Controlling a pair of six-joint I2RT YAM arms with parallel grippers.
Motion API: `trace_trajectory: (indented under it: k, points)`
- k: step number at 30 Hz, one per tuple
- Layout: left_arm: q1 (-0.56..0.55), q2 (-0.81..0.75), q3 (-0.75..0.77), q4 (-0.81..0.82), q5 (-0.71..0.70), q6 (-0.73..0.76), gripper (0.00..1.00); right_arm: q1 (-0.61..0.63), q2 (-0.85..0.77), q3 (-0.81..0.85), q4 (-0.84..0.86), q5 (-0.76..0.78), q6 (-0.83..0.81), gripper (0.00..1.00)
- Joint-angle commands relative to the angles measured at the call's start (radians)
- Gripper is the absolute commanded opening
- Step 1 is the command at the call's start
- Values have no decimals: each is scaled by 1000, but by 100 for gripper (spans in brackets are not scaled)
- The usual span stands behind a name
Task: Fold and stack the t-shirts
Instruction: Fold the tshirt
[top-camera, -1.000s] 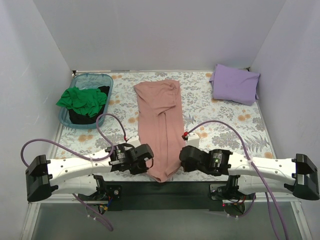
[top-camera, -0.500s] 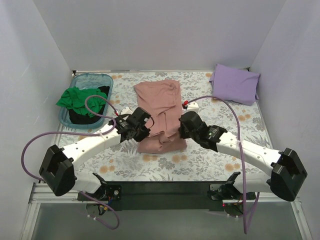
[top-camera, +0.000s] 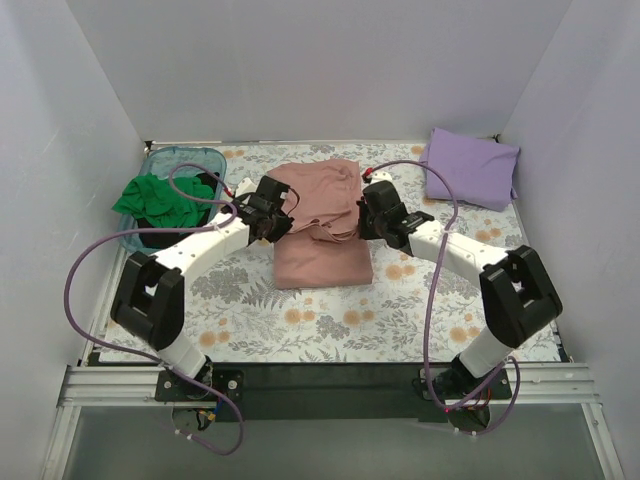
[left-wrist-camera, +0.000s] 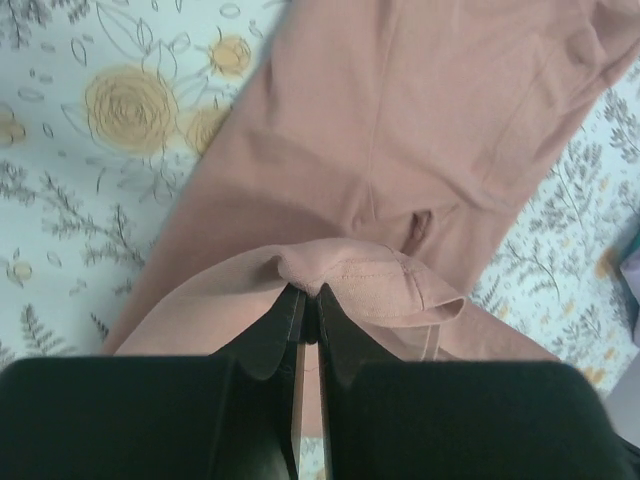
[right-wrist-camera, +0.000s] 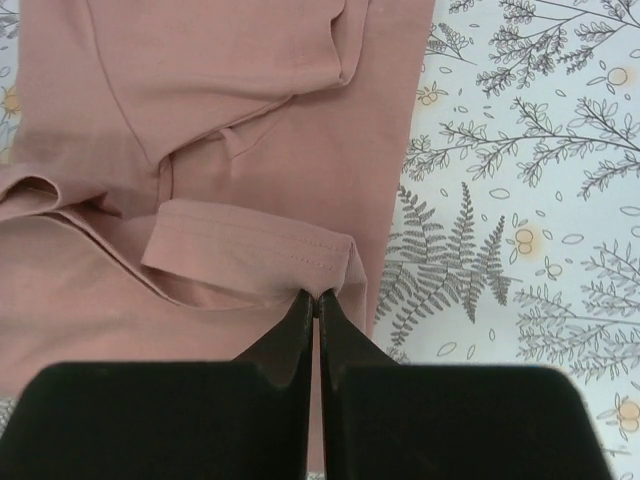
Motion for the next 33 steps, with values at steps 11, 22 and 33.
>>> trace_trajectory:
  k: [11,22,33]
  points:
    - [80,189,125,105,9,175,21,-128,196,176,70,-219,-87,12]
    - [99,24,49,46,22,189,80,-142,41,45,56,-394,-80,98]
    - [62,-278,-422,71,245,135,90,-138,-290,-449,100,-435,84,98]
